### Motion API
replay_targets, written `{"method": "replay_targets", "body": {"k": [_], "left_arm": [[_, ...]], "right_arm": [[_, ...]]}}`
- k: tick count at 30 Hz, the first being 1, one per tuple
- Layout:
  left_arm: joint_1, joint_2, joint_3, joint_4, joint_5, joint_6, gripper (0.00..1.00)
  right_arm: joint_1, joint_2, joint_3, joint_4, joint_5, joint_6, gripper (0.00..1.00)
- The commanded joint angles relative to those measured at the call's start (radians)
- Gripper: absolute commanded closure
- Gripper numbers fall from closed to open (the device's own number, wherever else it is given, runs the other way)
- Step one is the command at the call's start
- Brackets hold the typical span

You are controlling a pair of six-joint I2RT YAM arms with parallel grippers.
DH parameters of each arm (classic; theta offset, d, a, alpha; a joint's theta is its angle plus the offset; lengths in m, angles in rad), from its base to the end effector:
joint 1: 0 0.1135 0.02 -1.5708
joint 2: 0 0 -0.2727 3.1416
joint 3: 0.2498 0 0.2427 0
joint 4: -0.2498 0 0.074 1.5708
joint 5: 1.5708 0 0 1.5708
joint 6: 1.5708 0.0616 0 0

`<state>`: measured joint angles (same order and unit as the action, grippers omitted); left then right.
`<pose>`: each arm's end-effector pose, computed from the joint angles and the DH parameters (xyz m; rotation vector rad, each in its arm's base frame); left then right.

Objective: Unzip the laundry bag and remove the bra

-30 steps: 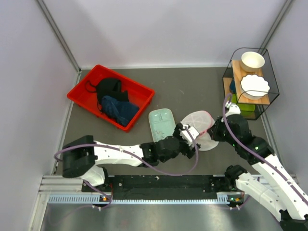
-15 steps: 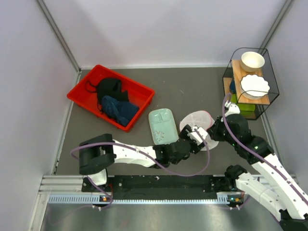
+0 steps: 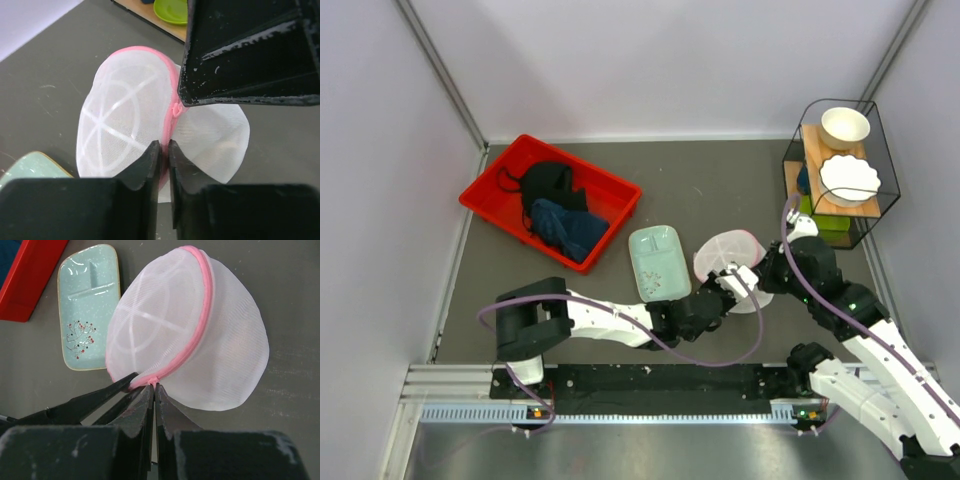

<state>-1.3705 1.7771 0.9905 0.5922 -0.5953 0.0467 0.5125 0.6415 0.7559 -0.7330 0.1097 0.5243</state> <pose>0.1148 -0.3921 0.2322 0.7803 1.5691 -0.4476 0.1240 0.0620 0.2847 0.0761 2.2223 0.4619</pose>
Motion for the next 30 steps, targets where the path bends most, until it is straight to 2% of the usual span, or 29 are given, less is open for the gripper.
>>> {"method": "replay_targets", "body": {"k": [1,8,15,23,30], "left_arm": [[-0.001,-0.022,0.007,0.054,-0.005,0.028,1.0],[0.028,-0.155,-0.139,0.121,0.123,0.004,1.0],[0.151,-0.315,-0.271,0.092,0.411,0.024,1.0],[0.229,-0.373,-0.28,-0.035,0.61,0.168,1.0],[0.283,-0.453,-0.312,-0.068,0.687,0.196,1.0]], "right_arm": [[-0.014,-0.006,0.048,0.027,-0.013,-0.004,1.0],[-0.054,-0.005,0.04,0.035,-0.007,-0.014,1.0],[-0.091,-0.011,0.034,0.057,0.019,-0.035,1.0],[-0.097,-0.046,0.025,0.081,0.085,0.003,1.0],[-0.098,-0.077,-0.004,0.08,0.154,0.017,1.0]]}}
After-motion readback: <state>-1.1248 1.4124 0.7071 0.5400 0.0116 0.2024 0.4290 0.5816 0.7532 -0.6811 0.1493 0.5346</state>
